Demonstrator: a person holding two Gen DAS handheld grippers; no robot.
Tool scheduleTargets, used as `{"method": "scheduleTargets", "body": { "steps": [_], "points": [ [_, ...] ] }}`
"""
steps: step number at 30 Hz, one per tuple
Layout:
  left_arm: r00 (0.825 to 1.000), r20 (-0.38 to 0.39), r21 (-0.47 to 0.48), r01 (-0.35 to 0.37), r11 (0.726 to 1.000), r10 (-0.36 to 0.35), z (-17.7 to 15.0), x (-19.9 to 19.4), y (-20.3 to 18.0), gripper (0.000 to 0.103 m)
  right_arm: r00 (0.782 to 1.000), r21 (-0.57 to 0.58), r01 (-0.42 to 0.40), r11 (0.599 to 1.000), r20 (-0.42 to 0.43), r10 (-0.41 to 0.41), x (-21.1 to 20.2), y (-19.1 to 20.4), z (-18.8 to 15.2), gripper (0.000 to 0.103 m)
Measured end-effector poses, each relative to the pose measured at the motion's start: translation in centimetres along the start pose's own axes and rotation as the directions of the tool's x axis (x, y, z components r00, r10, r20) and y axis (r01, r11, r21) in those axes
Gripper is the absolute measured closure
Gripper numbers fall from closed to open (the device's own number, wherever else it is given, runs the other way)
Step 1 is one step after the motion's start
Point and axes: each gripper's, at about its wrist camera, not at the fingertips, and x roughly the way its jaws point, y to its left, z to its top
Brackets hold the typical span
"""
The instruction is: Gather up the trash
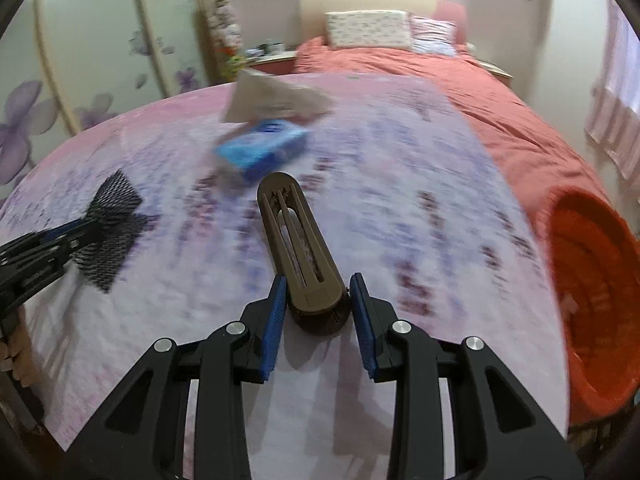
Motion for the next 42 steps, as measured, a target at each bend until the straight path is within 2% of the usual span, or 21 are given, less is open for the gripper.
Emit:
{"method": "scheduleTargets", "body": {
  "steps": [2,5,7,10,13,16,18,19,22,26,29,38,42],
  "points": [
    [1.000,0.017,0.012,0.000,1.000,0.000,-0.2,-0.4,-0.5,0.043,1.000,0.032,-0.006,0.999,-0.004,0.006,0.0,-1.3,0.0,0.070],
    [0.999,0.043,0.020,-0.018,1.000,0.017,-0.2,-0.9,-0.8,0.024,0.999,0.091,-0.042,0.995,-0.013,0.043,0.4,-2.2,0.6,0.066],
    [0.999,0.045,0.014,-0.024,1.000,0.023,0.0,-1.0,-0.6,0.019,0.999,0.096,-0.046,0.994,-0.011,0.047,0.7,-2.2,0.7,0.059],
    [0.999,0.027,0.001,-0.046,0.999,0.046,0.4,-0.5,-0.2,0.018,0.999,0.091,-0.036,0.995,-0.012,0.037,1.4,-1.9,1.2,0.057],
    [0.998,-0.011,-0.014,-0.059,0.998,0.059,0.8,0.6,0.2,0.018,1.000,0.081,-0.028,0.996,-0.012,0.029,1.5,-2.0,1.3,0.057],
    [0.998,-0.044,-0.025,-0.040,0.999,0.039,0.9,1.5,-0.1,0.018,1.000,0.079,-0.025,0.997,-0.008,0.026,1.5,-2.0,1.3,0.057],
    [0.999,-0.051,-0.025,-0.013,1.000,0.011,0.8,1.8,-0.5,0.024,1.000,0.070,-0.020,0.997,-0.003,0.020,1.4,-1.9,1.1,0.057],
    [0.998,-0.057,-0.016,0.006,1.000,-0.007,0.8,1.9,-1.0,0.031,1.000,0.069,-0.018,0.997,-0.003,0.018,1.4,-1.9,1.1,0.056],
    [0.998,-0.047,0.037,0.035,0.999,-0.033,0.9,1.9,-2.5,0.042,1.000,0.071,-0.020,0.997,-0.002,0.020,1.4,-1.9,1.1,0.056],
    [0.999,-0.051,0.073,0.002,0.997,0.002,1.5,2.6,-3.4,0.050,1.000,0.066,-0.016,0.998,-0.004,0.017,1.6,-1.7,1.4,0.056],
    [0.999,-0.051,0.062,-0.015,0.998,0.018,1.9,3.0,-3.6,0.055,1.000,0.062,-0.011,0.998,-0.005,0.011,1.7,-1.5,1.5,0.056],
    [0.997,-0.050,0.072,-0.047,0.996,0.050,2.2,3.4,-4.0,0.058,1.000,0.051,0.000,0.999,-0.010,0.000,1.9,-1.3,1.5,0.054],
    [0.999,-0.045,0.052,-0.020,0.998,0.022,2.3,3.4,-3.8,0.059,1.000,0.045,0.009,0.999,-0.011,-0.008,2.0,-1.1,1.5,0.054]
  ]
}}
